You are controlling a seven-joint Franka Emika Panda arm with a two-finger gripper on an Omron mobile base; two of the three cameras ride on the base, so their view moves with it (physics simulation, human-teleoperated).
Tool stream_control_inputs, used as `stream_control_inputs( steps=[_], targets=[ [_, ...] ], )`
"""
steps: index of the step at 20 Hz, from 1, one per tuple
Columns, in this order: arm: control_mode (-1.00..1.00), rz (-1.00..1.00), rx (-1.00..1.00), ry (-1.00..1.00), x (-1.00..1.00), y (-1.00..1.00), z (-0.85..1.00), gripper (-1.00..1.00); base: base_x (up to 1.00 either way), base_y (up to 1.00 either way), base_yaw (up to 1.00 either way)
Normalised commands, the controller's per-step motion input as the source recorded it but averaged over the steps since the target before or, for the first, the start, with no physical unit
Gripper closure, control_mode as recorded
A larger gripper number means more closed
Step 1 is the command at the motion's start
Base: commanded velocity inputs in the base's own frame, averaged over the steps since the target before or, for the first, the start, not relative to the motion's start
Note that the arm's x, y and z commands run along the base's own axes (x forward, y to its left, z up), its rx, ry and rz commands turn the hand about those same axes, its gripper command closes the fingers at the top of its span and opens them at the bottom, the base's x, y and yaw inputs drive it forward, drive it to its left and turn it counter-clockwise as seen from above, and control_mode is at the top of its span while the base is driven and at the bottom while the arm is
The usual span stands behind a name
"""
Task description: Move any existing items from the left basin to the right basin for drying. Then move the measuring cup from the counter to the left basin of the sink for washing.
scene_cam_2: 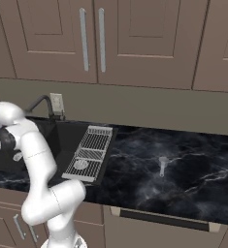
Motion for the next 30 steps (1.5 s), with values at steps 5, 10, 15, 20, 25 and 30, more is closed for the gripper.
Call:
stream_control_inputs(
  steps=[5,10,15,20,25,30],
  targets=[
    [-1.00,-0.04,0.00,-0.07,-0.57,-0.10,0.16,1.00,0.00,0.00,0.00],
    [-1.00,-0.05,0.00,-0.07,-0.49,-0.20,0.29,1.00,0.00,0.00,0.00],
    [-1.00,-0.05,0.00,-0.07,-0.40,-0.31,0.24,1.00,0.00,0.00,0.00],
    [-1.00,-0.05,0.00,-0.05,-0.31,-0.40,0.13,1.00,0.00,0.00,0.00],
    [-1.00,-0.06,0.00,-0.01,-0.25,-0.49,0.23,1.00,0.00,0.00,0.00],
    [-1.00,-0.07,0.00,0.00,-0.21,-0.54,0.29,1.00,0.00,0.00,0.00]
  ],
)
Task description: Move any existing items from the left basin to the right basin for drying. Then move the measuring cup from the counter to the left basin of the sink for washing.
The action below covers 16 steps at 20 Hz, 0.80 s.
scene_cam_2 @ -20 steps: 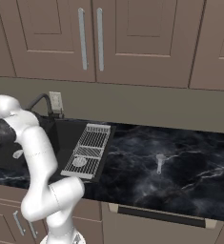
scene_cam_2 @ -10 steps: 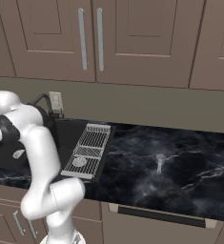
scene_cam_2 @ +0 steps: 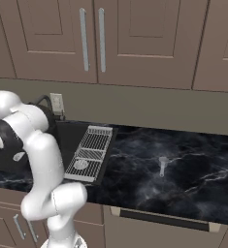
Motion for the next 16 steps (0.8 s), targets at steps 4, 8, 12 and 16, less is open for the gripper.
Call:
stream_control_inputs(
  steps=[4,8,12,16],
  targets=[
    [-1.00,-0.07,0.00,0.00,-0.19,-0.51,0.24,1.00,0.00,0.00,0.00],
    [-1.00,-0.06,0.00,0.00,-0.26,-0.53,0.15,1.00,0.00,0.00,0.00],
    [-1.00,-0.06,0.00,0.00,-0.19,-0.57,0.13,1.00,0.00,0.00,0.00],
    [-1.00,-0.06,0.00,0.00,-0.16,-0.59,0.14,1.00,0.00,0.00,0.00]
  ],
)
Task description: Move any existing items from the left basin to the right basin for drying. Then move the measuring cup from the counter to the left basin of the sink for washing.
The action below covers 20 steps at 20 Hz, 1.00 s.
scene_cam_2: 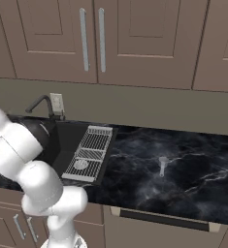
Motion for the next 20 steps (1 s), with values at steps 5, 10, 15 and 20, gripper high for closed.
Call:
stream_control_inputs(
  steps=[5,10,15,20],
  targets=[
    [-1.00,-0.04,0.02,0.00,-0.16,-0.61,0.12,1.00,0.00,0.00,0.00],
    [-1.00,-0.03,0.02,0.00,-0.18,-0.59,0.01,1.00,0.00,0.00,0.00],
    [-1.00,-0.01,0.01,0.00,-0.19,-0.52,0.00,1.00,0.00,0.00,0.00],
    [-1.00,0.00,0.00,-0.04,-0.18,-0.50,0.00,1.00,0.00,0.00,0.00]
  ],
)
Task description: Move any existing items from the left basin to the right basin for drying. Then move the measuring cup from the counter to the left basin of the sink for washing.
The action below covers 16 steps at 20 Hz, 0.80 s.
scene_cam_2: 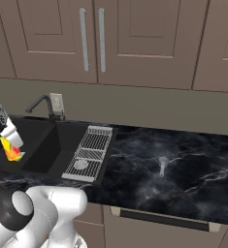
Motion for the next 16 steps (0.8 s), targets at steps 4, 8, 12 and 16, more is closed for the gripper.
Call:
stream_control_inputs(
  steps=[4,8,12,16],
  targets=[
    [-1.00,0.00,0.00,-0.03,-0.04,-0.53,0.00,1.00,0.00,0.00,0.00],
    [-1.00,0.00,0.00,-0.02,0.02,-0.49,-0.01,1.00,0.00,0.00,0.00],
    [-1.00,0.01,0.00,0.00,0.14,-0.41,-0.07,1.00,0.00,0.00,0.00],
    [-1.00,0.02,0.00,0.00,0.23,-0.28,-0.16,1.00,0.00,0.00,0.00]
  ],
)
